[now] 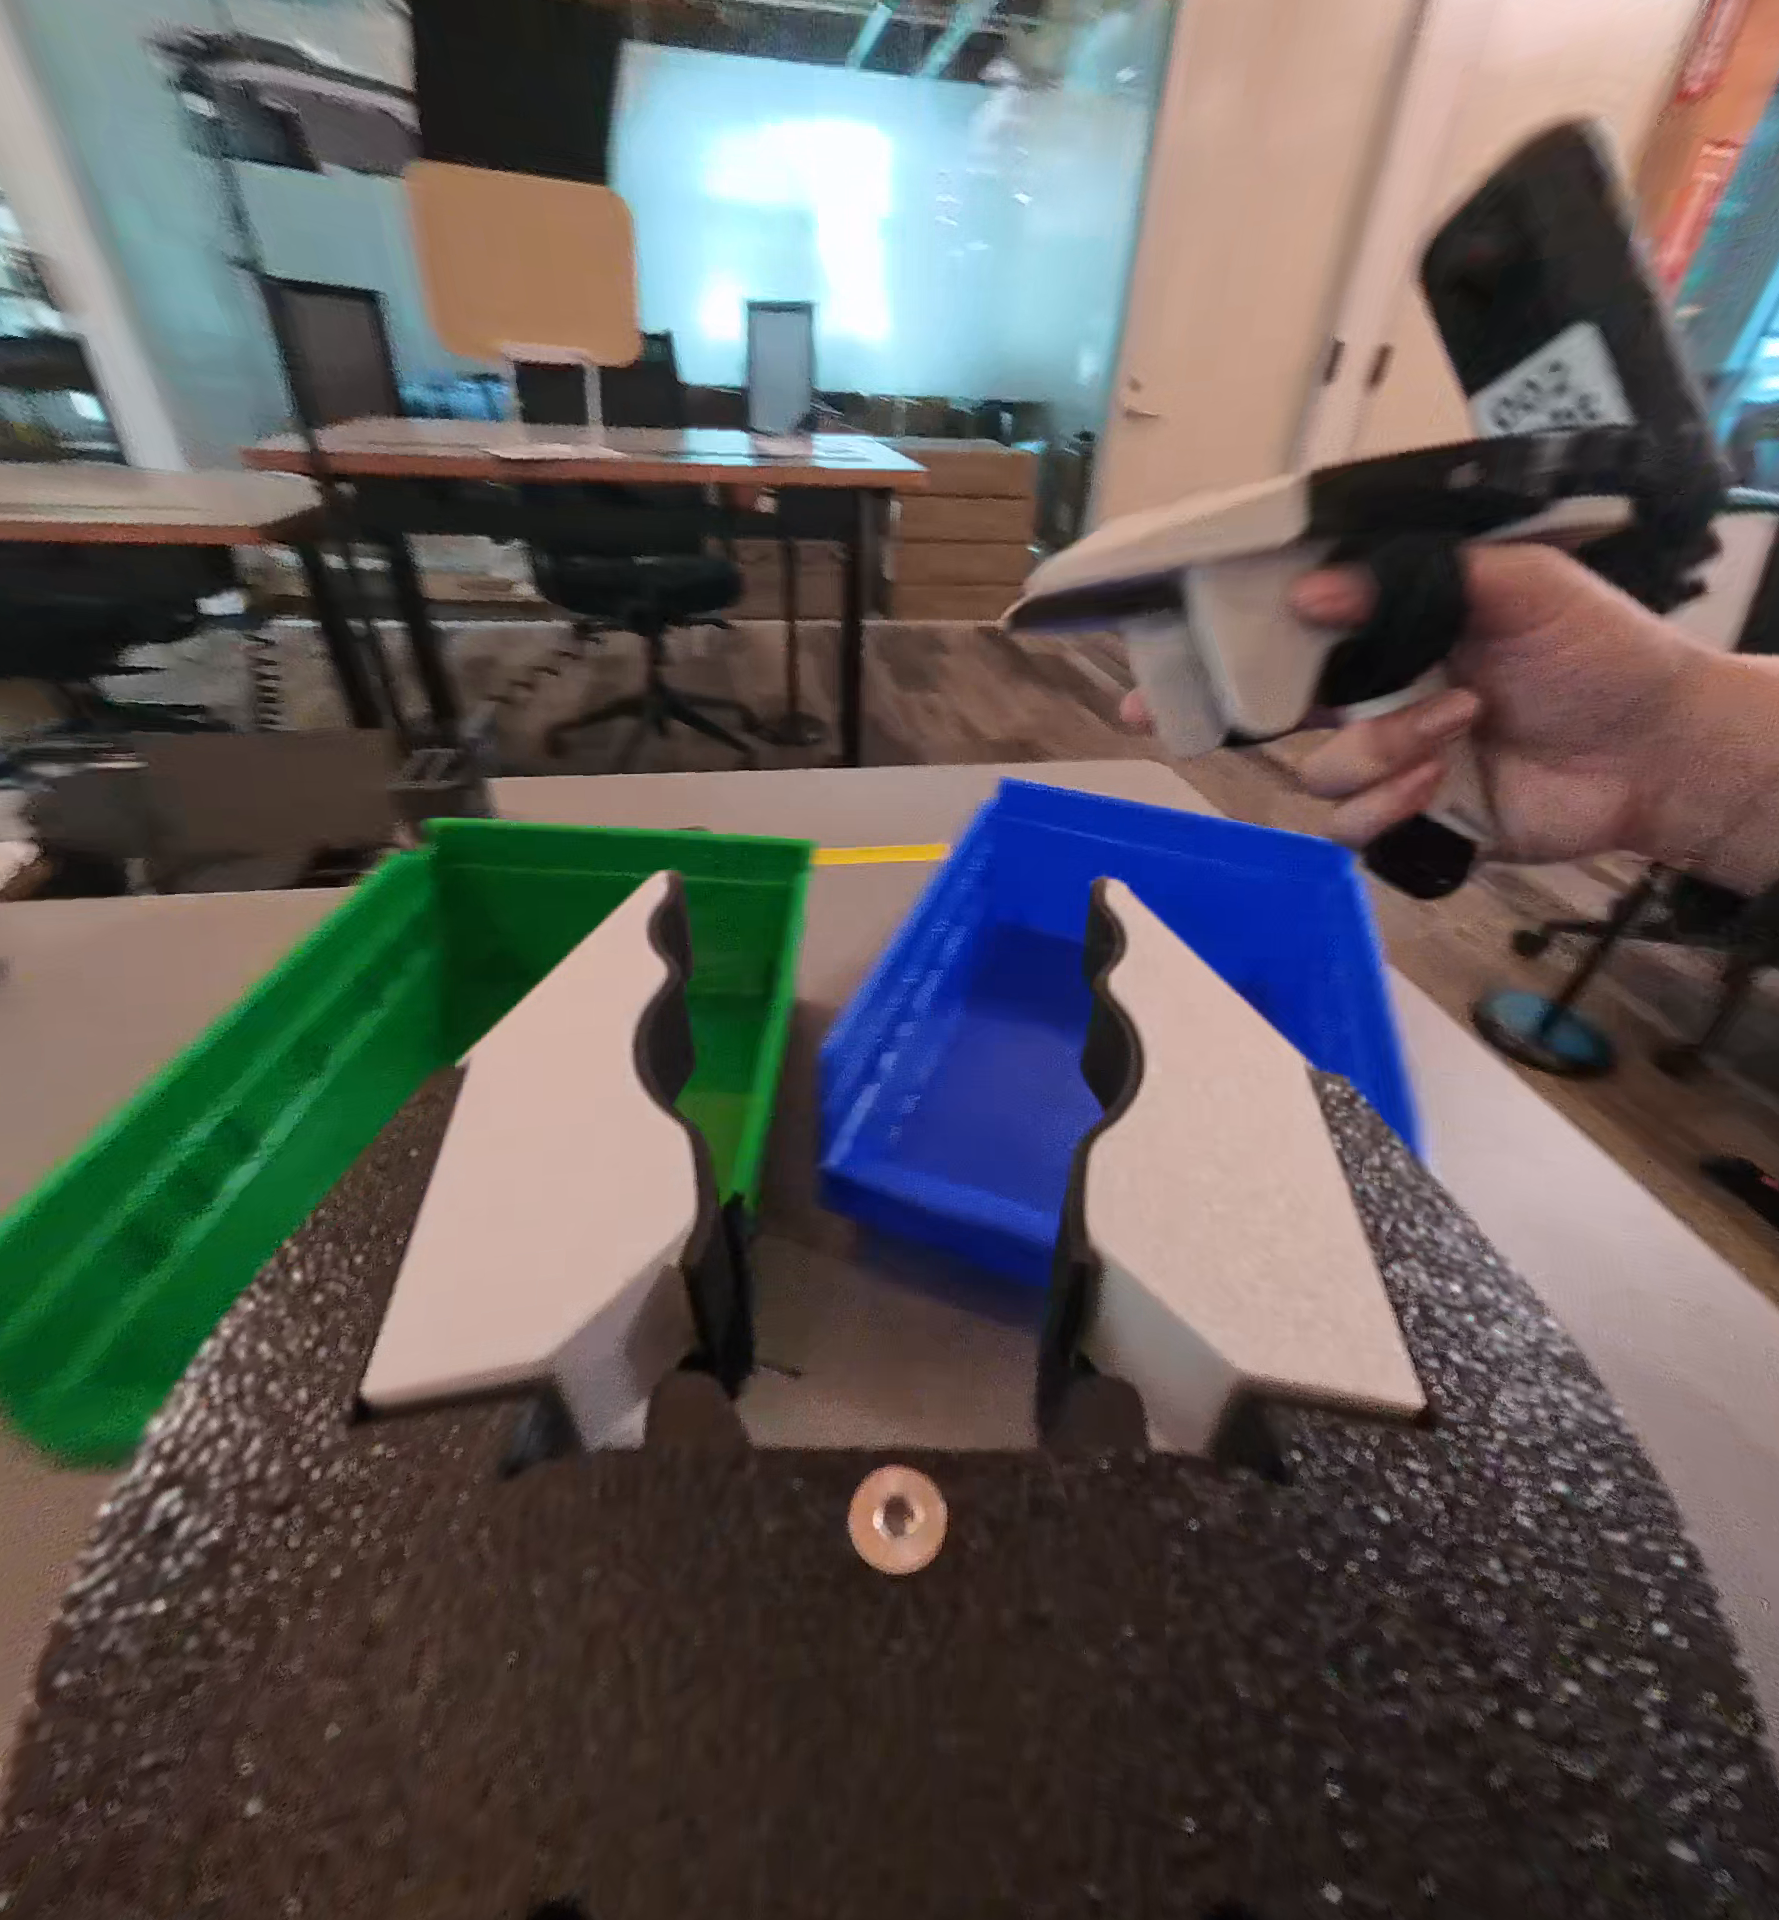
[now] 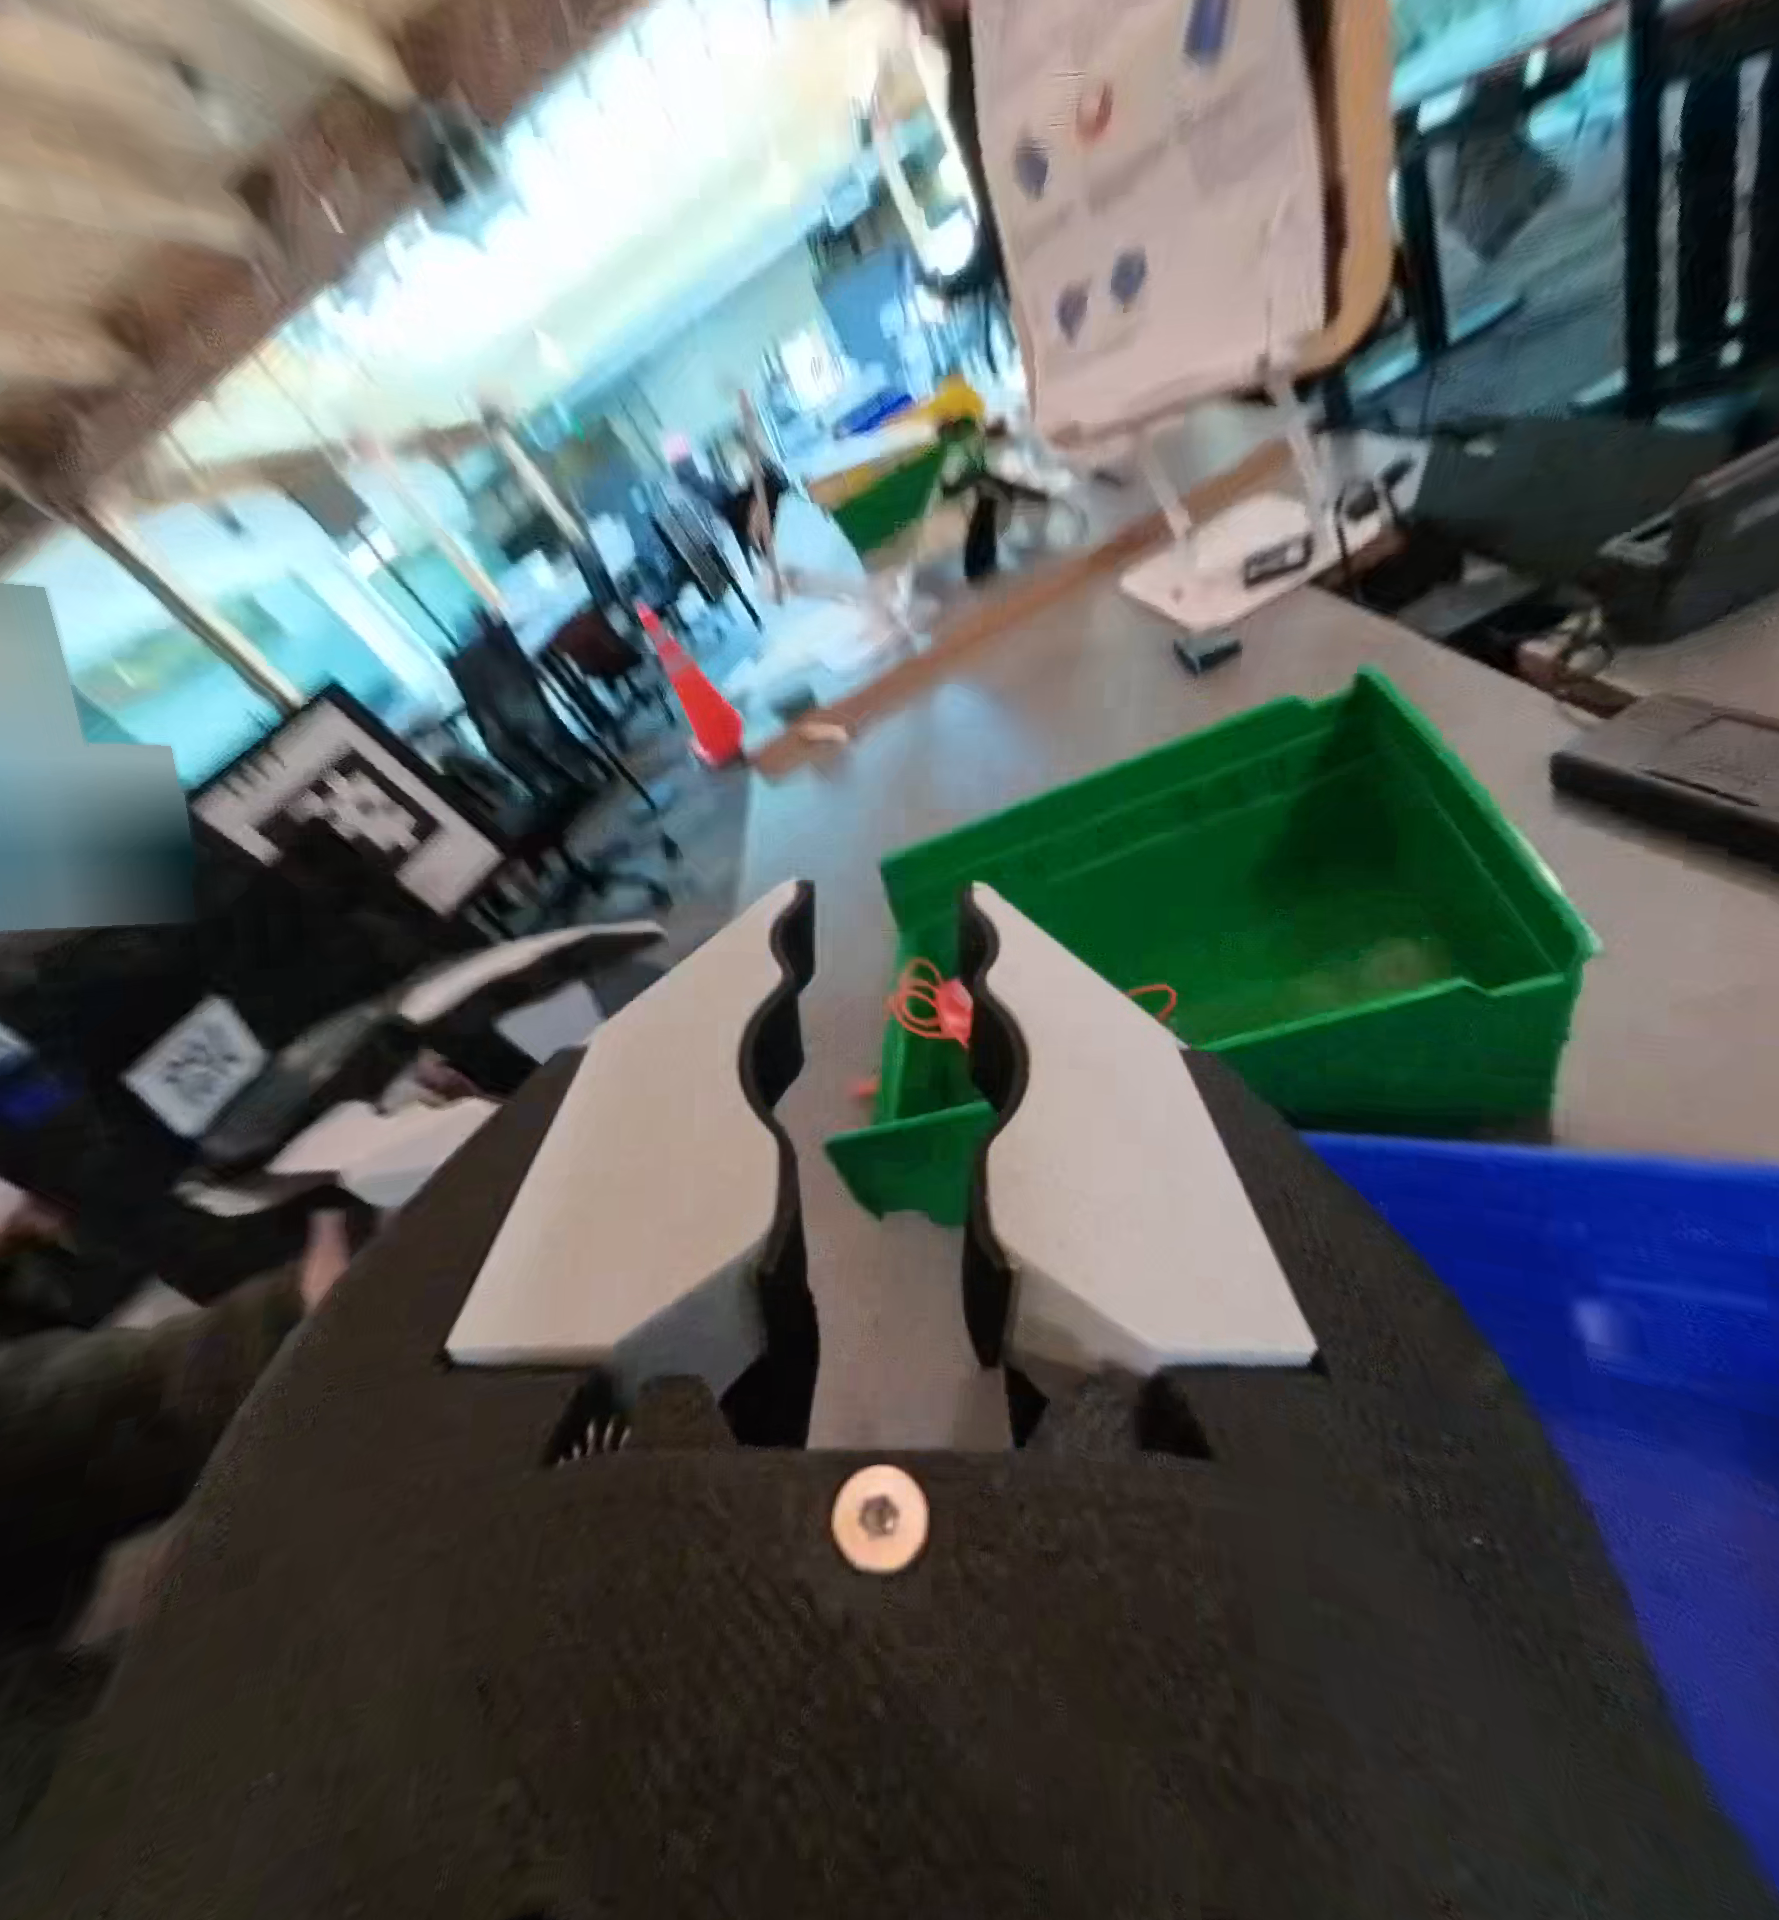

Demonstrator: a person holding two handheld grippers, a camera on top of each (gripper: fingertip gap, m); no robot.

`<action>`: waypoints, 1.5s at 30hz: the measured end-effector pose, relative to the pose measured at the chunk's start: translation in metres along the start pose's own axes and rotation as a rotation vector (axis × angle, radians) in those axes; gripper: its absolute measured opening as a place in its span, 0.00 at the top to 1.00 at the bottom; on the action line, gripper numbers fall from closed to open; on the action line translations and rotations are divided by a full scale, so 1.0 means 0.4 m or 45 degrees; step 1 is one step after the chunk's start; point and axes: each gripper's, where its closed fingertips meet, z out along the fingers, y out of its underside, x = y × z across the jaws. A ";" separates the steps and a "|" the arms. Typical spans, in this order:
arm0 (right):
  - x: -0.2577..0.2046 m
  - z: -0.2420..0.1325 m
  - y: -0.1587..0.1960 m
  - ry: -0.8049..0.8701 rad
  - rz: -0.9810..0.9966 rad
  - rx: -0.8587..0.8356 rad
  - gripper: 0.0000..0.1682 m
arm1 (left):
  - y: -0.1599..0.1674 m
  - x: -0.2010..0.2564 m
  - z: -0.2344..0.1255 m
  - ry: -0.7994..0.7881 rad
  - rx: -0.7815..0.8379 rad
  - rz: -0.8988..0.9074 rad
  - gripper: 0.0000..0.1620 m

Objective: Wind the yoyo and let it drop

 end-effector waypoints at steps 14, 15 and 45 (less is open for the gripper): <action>0.212 0.634 0.500 0.104 -0.491 -1.575 0.84 | 0.124 -0.490 -0.306 -0.172 -0.144 -0.102 0.58; 0.218 0.635 0.510 0.114 -0.471 -1.620 0.85 | 0.126 -0.505 -0.312 -0.166 -0.163 -0.081 0.57; -1.424 -0.974 -0.179 3.185 -1.557 1.202 1.00 | -0.240 0.373 0.070 1.430 0.315 0.252 0.53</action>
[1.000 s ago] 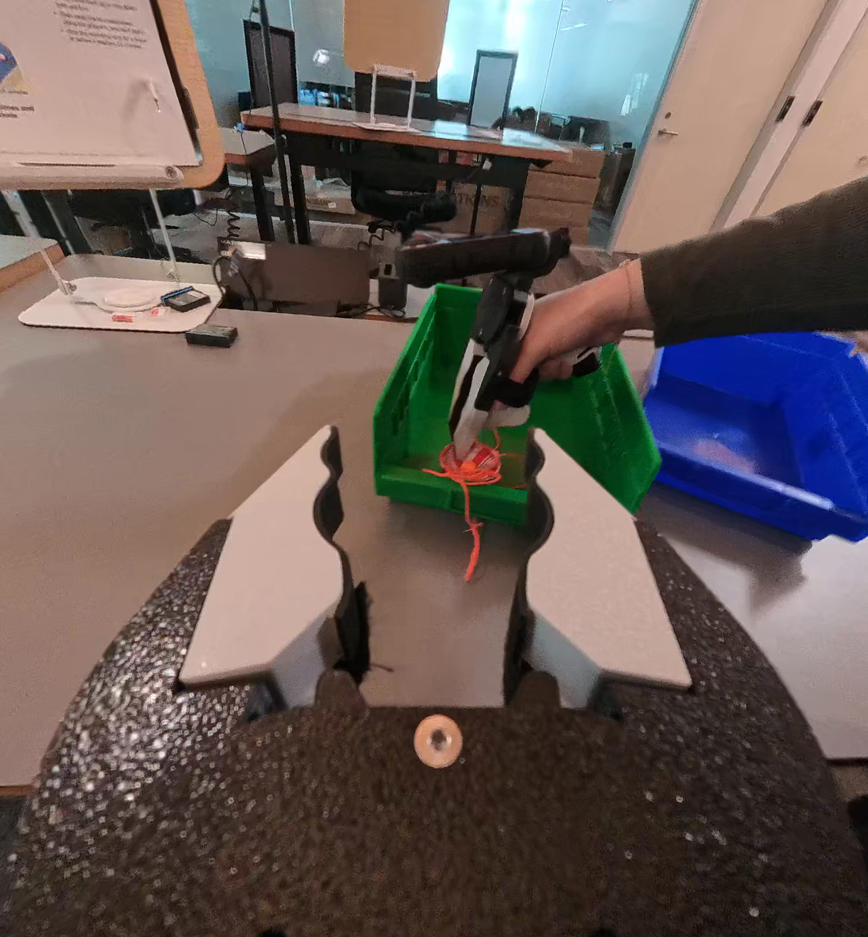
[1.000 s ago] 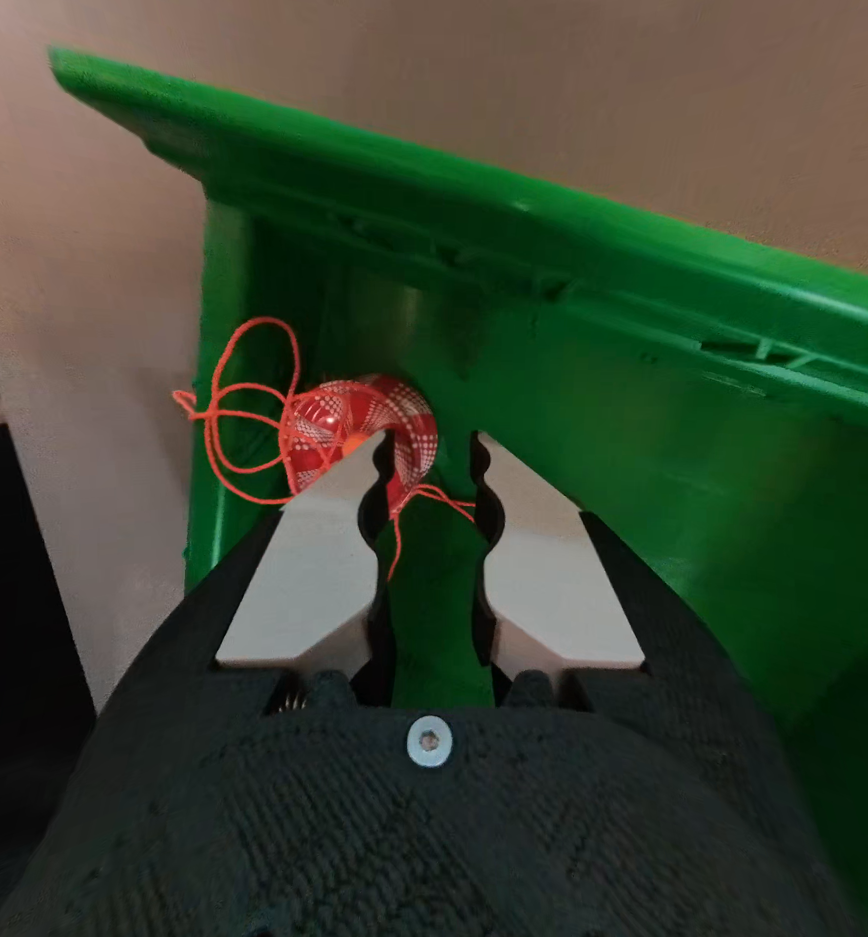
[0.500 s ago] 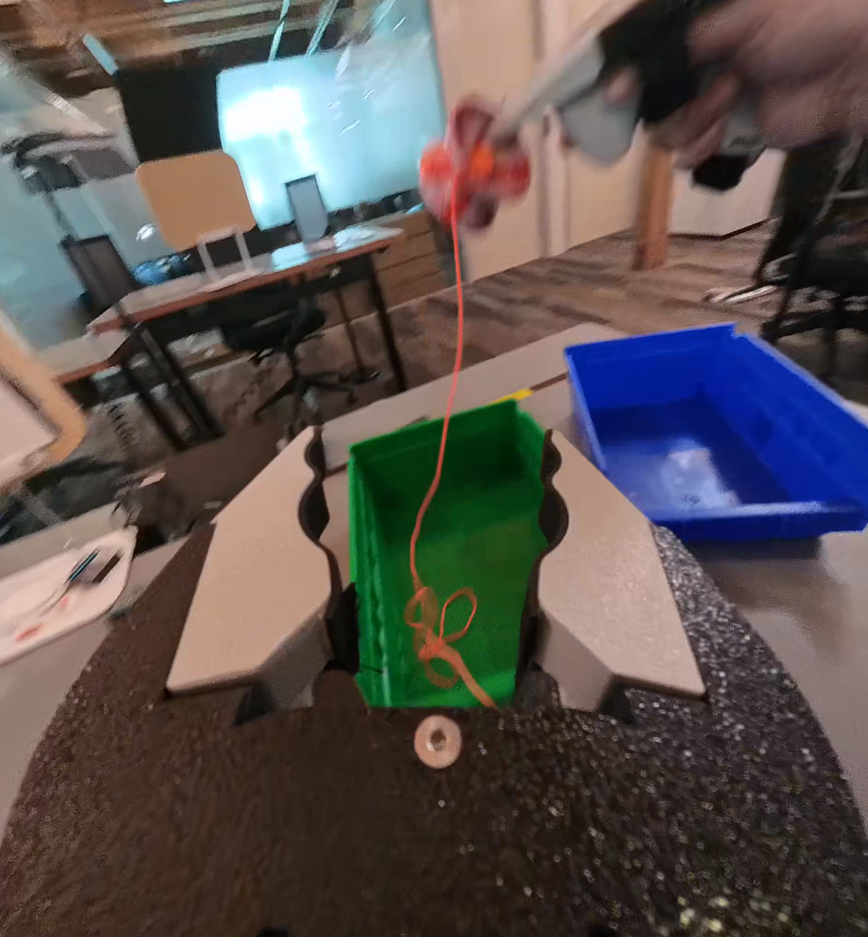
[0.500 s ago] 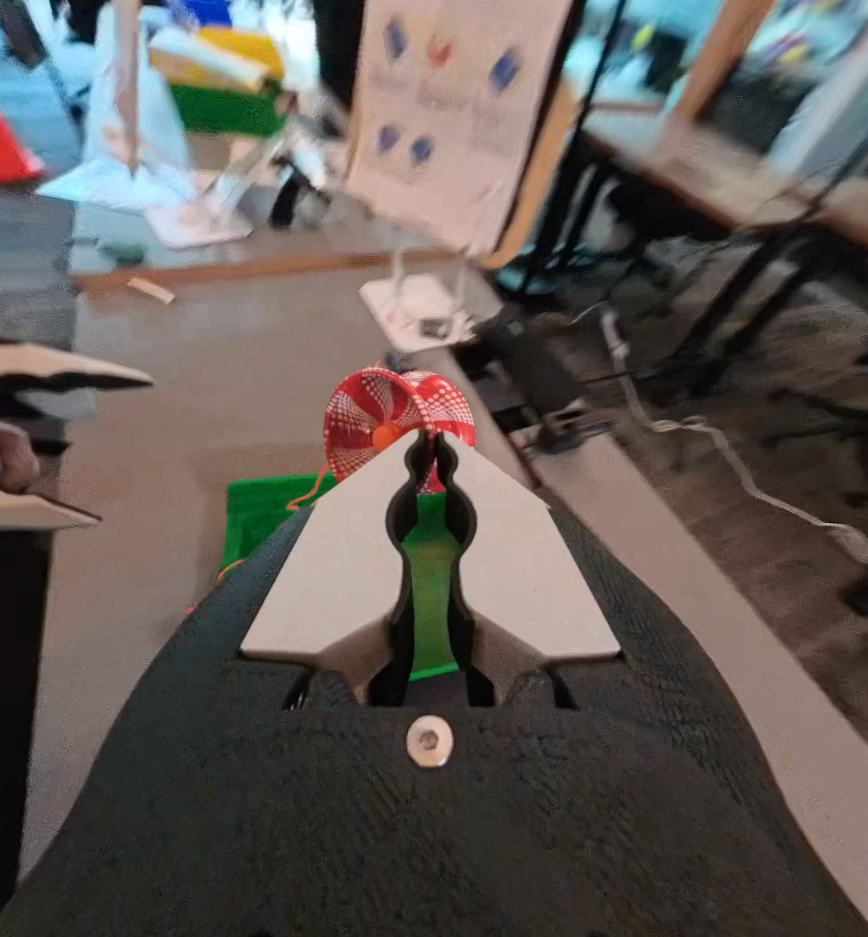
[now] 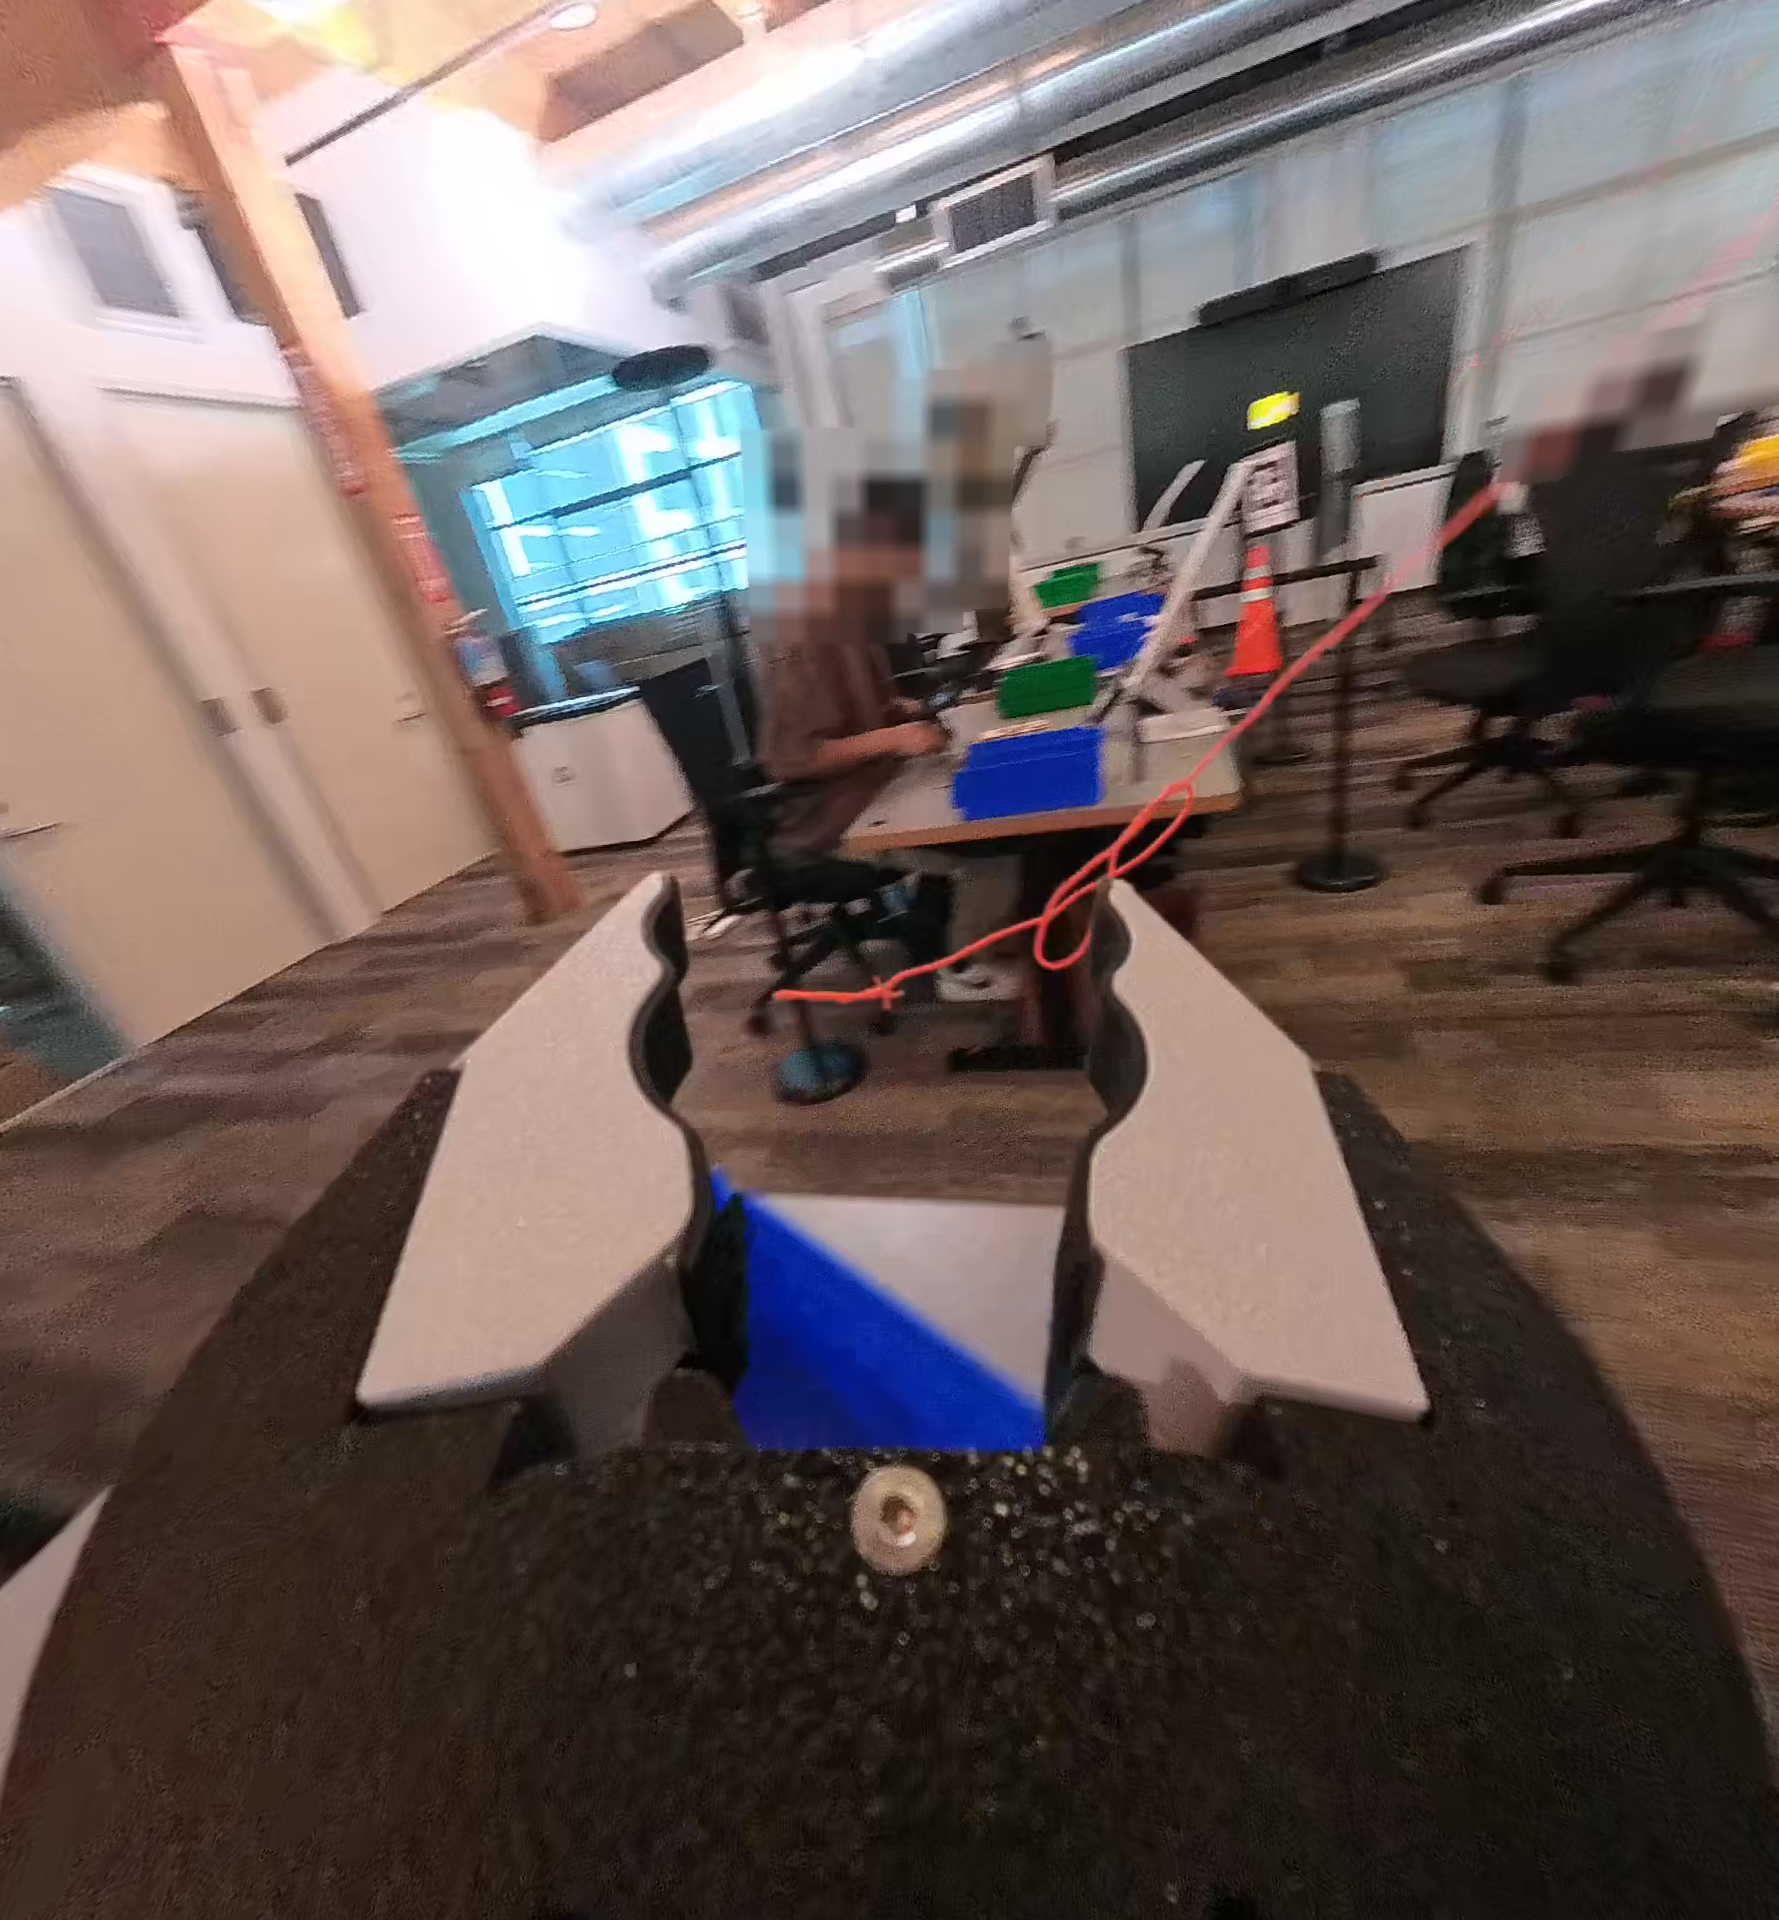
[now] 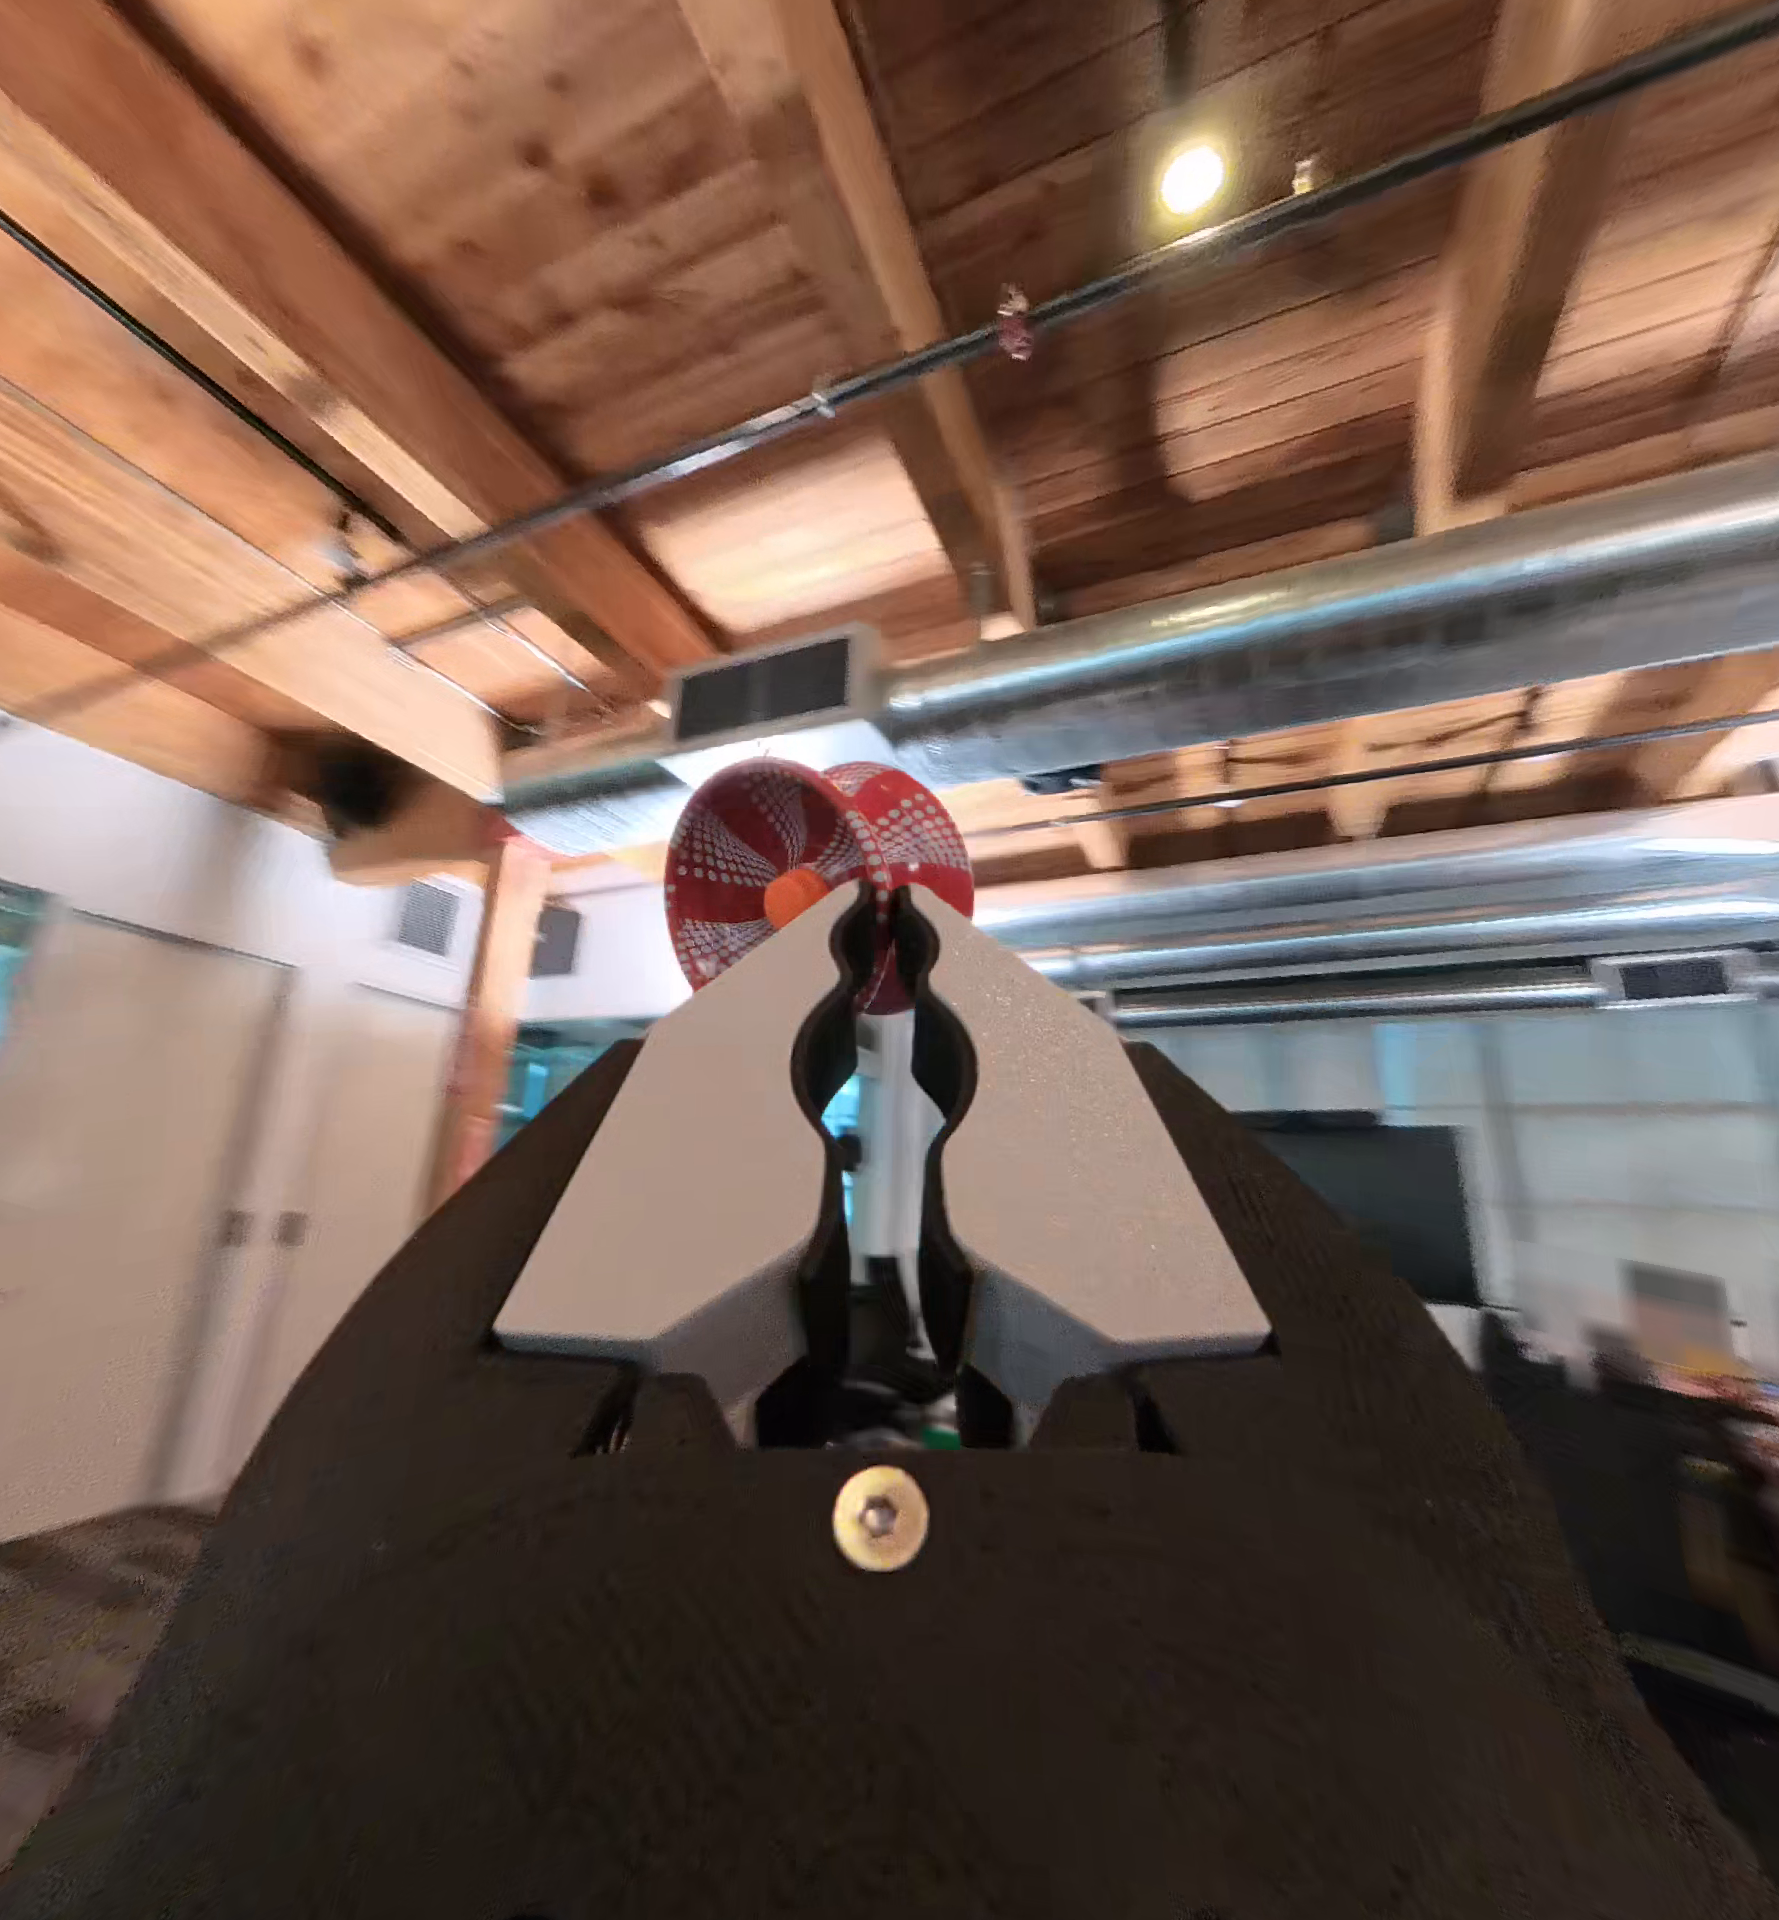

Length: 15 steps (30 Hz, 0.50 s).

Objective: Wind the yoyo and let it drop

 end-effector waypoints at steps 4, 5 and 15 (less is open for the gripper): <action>0.124 -0.061 0.026 0.058 -0.128 -0.135 0.99 | -0.024 0.162 0.165 0.264 0.042 -0.045 0.54; 0.144 -0.066 0.045 0.053 -0.130 -0.170 0.99 | -0.031 0.202 0.199 0.320 0.048 -0.039 0.54; 0.324 -0.009 0.270 -0.101 -0.199 -0.456 0.99 | -0.060 0.540 0.499 0.609 0.066 -0.095 0.54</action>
